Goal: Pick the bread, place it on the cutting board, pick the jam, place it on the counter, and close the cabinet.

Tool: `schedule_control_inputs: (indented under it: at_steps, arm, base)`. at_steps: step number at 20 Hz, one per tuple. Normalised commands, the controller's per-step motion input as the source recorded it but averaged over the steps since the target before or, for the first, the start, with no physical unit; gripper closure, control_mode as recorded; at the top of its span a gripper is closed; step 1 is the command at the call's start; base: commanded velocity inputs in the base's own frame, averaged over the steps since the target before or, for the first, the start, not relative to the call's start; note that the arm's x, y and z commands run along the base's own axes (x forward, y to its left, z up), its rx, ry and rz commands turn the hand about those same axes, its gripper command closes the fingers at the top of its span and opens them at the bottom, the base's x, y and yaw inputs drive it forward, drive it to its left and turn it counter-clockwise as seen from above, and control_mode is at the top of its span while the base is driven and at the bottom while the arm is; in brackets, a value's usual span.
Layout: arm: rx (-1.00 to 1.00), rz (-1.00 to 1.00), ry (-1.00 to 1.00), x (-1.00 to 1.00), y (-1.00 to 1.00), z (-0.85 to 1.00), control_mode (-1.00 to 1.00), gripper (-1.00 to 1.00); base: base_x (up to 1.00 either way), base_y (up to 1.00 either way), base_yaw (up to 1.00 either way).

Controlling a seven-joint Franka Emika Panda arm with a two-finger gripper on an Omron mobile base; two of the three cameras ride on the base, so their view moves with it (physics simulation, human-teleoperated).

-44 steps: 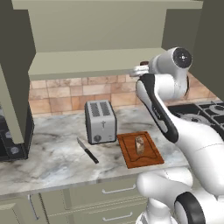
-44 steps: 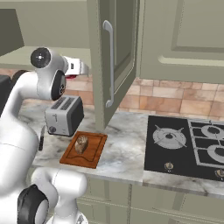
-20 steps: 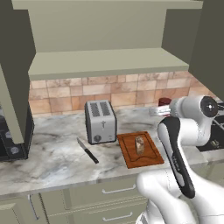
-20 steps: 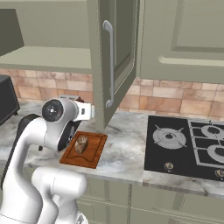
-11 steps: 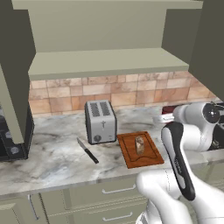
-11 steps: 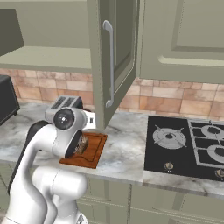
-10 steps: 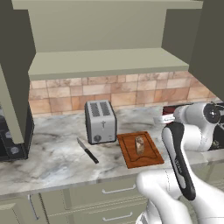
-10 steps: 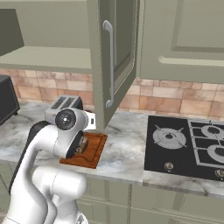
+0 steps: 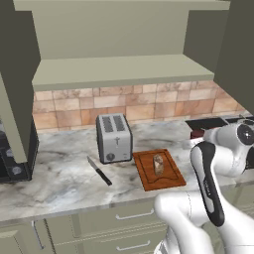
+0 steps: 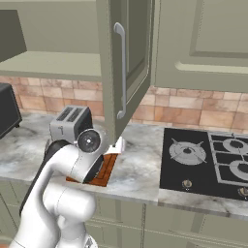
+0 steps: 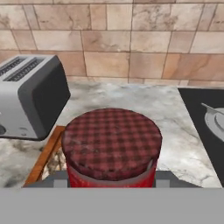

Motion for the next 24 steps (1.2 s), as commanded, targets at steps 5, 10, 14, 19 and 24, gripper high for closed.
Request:
schedule_control_inputs:
  at_steps: [5,10,14,19,24]
  arm:
    - [0.0,0.0,0.0,0.0,-0.18,-0.49,-1.0,1.0]
    - [0.0,0.0,0.0,0.0,-0.17,-0.45,-1.0,1.0]
    - [0.0,0.0,0.0,0.0,-0.16,-0.47,-1.0,1.0]
    - [0.0,0.0,0.0,0.01,-0.14,-0.48,-1.0,1.0]
    - [0.0,0.0,0.0,0.05,-0.17,-0.37,-1.0,1.0]
  base:
    - [0.0,0.0,0.0]
    - [0.0,0.0,0.0]
    - [0.0,0.0,0.0]
    - [0.0,0.0,0.0]
    - [0.0,0.0,0.0]
